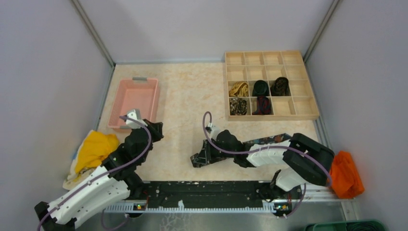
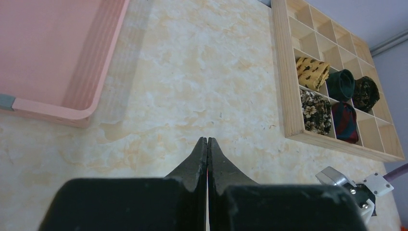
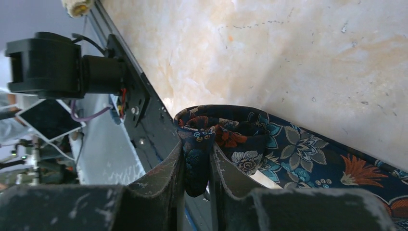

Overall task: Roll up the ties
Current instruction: Roll the tie at the center of the board.

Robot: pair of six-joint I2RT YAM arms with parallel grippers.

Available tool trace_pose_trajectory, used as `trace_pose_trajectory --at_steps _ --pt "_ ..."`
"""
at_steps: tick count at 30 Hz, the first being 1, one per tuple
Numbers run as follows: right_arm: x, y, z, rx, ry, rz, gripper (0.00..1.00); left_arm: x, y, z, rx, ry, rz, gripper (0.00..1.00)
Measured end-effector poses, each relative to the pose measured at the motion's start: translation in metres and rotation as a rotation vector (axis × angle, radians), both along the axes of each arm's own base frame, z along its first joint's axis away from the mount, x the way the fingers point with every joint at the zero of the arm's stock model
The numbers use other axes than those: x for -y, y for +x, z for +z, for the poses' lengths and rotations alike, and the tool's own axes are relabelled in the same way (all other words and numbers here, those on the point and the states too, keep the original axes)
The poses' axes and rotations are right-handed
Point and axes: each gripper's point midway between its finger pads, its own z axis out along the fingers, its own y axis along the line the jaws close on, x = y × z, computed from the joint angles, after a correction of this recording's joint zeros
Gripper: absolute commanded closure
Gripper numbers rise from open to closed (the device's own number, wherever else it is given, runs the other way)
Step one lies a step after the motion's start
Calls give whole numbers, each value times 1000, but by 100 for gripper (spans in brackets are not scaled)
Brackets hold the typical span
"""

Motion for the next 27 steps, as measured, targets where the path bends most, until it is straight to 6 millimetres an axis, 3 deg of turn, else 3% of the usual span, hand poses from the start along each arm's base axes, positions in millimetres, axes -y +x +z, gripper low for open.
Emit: trace_pose_trajectory --at_steps 10,21,27 --pt "26 2 -6 -77 114 -44 81 24 9 -6 -25 8 -67 100" --pt "47 4 -15 -87 127 -102 80 46 13 -14 -44 14 -139 100" --pt "60 10 -26 -66 50 -151 58 59 18 -20 -54 21 -182 100"
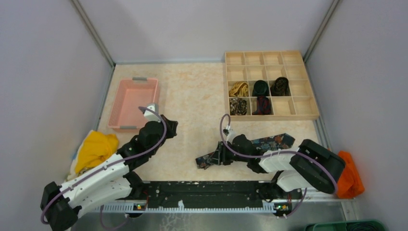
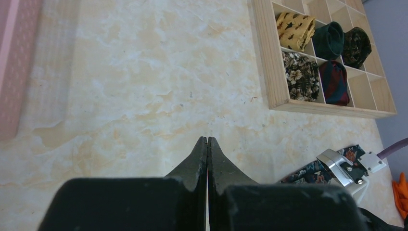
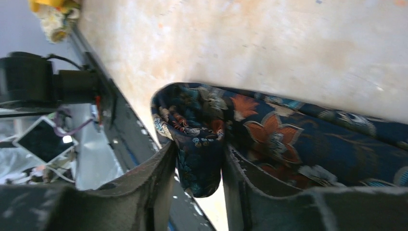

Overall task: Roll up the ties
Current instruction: Roll the tie at the center of the board.

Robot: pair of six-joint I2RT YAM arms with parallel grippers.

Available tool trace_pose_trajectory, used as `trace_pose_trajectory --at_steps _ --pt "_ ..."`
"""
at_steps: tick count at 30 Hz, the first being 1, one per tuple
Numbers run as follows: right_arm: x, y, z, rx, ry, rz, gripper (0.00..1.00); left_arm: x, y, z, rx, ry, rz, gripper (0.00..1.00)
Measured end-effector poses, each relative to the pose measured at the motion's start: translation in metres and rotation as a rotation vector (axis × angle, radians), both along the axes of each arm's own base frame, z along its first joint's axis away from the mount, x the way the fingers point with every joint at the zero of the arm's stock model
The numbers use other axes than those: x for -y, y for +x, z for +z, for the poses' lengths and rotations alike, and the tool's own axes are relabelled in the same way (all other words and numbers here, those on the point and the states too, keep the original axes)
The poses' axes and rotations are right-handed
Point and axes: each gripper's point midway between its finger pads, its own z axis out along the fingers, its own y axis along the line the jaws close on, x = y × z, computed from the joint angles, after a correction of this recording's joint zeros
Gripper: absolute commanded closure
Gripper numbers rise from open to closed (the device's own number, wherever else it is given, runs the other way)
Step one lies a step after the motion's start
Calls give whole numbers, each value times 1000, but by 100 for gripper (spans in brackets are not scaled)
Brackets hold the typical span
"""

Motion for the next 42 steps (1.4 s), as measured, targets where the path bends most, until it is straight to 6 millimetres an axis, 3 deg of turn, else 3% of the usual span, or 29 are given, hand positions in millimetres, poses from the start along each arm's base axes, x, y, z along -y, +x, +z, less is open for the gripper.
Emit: trace_pose_trajectory --at_steps 4,13,22,25,29,32,38,42 --pt "11 3 -13 -2 -109 -19 55 9 2 -9 -20 17 -30 100" --pt "24 10 -13 29 -216 -44 56 27 8 -19 -27 33 -86 100" --pt "48 11 -12 55 -315 -82 56 57 12 -72 -141 94 -186 100" --pt "49 10 -2 80 -327 -84 67 70 12 -89 -177 101 -233 100" --pt "38 -6 23 140 -287 -41 99 86 10 -106 -205 99 -304 100" --pt "28 -23 30 148 -260 2 100 99 9 -113 -201 92 -362 100" --pt "19 -48 -1 86 -342 75 100 120 4 -121 -175 63 -486 100" --pt "17 -52 -26 60 -402 90 100 125 -7 -131 -184 48 -552 100"
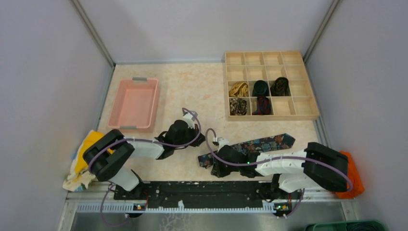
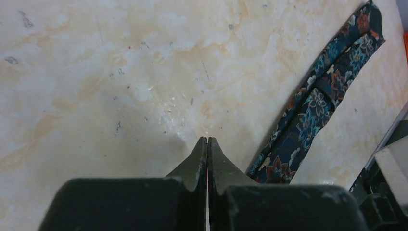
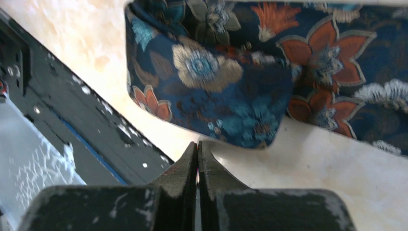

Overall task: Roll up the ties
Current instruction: Roll the tie at the center of the board.

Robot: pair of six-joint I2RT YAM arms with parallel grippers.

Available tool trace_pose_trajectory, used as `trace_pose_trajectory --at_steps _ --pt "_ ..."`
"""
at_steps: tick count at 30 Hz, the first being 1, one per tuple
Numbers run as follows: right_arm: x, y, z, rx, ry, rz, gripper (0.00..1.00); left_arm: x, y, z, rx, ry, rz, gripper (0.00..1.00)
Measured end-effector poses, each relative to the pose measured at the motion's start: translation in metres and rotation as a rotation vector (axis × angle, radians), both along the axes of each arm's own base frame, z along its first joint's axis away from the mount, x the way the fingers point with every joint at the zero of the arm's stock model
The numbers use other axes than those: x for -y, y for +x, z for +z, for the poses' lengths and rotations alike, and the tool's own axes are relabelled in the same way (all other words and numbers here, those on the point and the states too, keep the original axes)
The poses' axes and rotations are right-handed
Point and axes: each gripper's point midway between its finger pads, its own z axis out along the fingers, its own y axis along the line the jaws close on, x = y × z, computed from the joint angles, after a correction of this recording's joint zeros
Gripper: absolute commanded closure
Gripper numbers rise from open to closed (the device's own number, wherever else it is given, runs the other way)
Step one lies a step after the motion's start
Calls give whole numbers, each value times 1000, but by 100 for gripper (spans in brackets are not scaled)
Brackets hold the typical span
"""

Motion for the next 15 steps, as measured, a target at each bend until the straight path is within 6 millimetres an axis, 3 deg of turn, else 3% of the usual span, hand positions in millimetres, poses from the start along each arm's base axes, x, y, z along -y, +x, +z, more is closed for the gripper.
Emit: trace_pose_trajectory --at_steps 6,15 --pt "-17 12 -2 27 17 -31 100 -3 -17 -27 -53 16 -51 100" --pt "-18 27 -2 85 16 -86 100 7 -34 -29 -51 -54 -100 100"
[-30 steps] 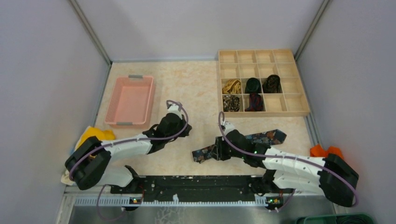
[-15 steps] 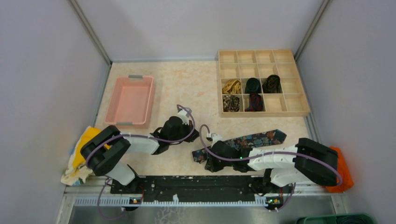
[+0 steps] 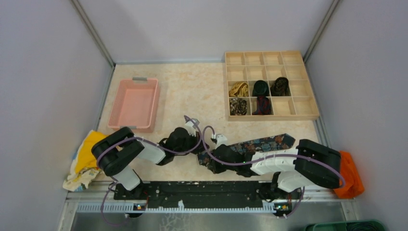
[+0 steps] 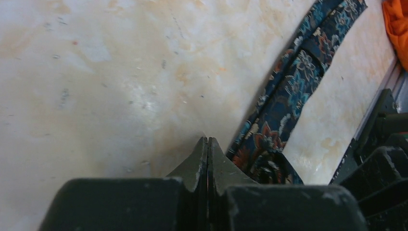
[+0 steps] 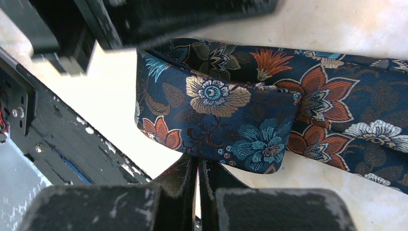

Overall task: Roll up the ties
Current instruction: Roll the tie at the center of the board.

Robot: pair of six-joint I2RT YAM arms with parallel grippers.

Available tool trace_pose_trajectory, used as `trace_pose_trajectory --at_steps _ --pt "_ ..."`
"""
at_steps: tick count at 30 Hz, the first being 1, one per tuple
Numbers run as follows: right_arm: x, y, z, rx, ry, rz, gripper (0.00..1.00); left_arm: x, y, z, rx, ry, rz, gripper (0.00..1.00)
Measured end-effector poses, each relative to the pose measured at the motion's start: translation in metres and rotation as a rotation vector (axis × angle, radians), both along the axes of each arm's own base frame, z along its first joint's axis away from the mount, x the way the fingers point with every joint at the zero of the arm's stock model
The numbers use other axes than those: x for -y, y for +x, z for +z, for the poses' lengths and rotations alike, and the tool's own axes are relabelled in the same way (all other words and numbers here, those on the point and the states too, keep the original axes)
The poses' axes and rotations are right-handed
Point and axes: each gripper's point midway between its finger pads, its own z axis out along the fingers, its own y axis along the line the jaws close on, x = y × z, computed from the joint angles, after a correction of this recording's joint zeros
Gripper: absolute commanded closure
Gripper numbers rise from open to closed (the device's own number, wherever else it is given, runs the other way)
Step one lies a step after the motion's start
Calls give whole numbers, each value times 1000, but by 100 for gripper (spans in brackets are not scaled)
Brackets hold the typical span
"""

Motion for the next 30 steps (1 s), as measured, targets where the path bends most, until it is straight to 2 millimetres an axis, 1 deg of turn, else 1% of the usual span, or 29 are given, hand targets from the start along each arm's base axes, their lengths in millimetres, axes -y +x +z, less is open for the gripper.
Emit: trace_pose_trajectory --at_steps 5,7,12,16,18,20,22,24,25,26,27,28,29,30 --pt "-10 5 1 10 13 -5 100 14 -15 0 -13 -27 -41 100" --pt "-14 6 1 12 11 -2 100 15 -18 -1 -19 -33 -43 100" --pt "-15 6 1 12 4 1 100 14 -17 -1 -22 -29 -25 100" --pt "-14 5 1 16 -16 4 100 6 -6 0 -8 18 52 100" --pt "-10 2 2 21 -46 7 100 -3 6 1 2 62 129 100" --pt "-5 -3 4 34 -86 12 100 -17 21 2 5 118 230 100" --pt "1 -7 11 58 -132 14 100 -40 36 4 -4 182 356 100" --pt "4 -10 25 95 -160 13 100 -65 44 9 -17 222 479 100" --pt "5 -10 33 114 -168 8 97 -81 46 17 -17 233 547 100" --pt "5 -10 41 133 -177 3 92 -94 47 31 -10 223 611 100" --pt "5 -8 50 154 -185 -4 87 -104 48 48 6 192 660 100" --pt "3 -6 60 173 -189 -11 78 -111 48 68 29 143 702 100" --pt "1 -4 68 188 -192 -17 73 -120 47 92 57 81 740 100" --pt "-1 -1 77 208 -202 -23 65 -128 45 118 94 4 771 100"
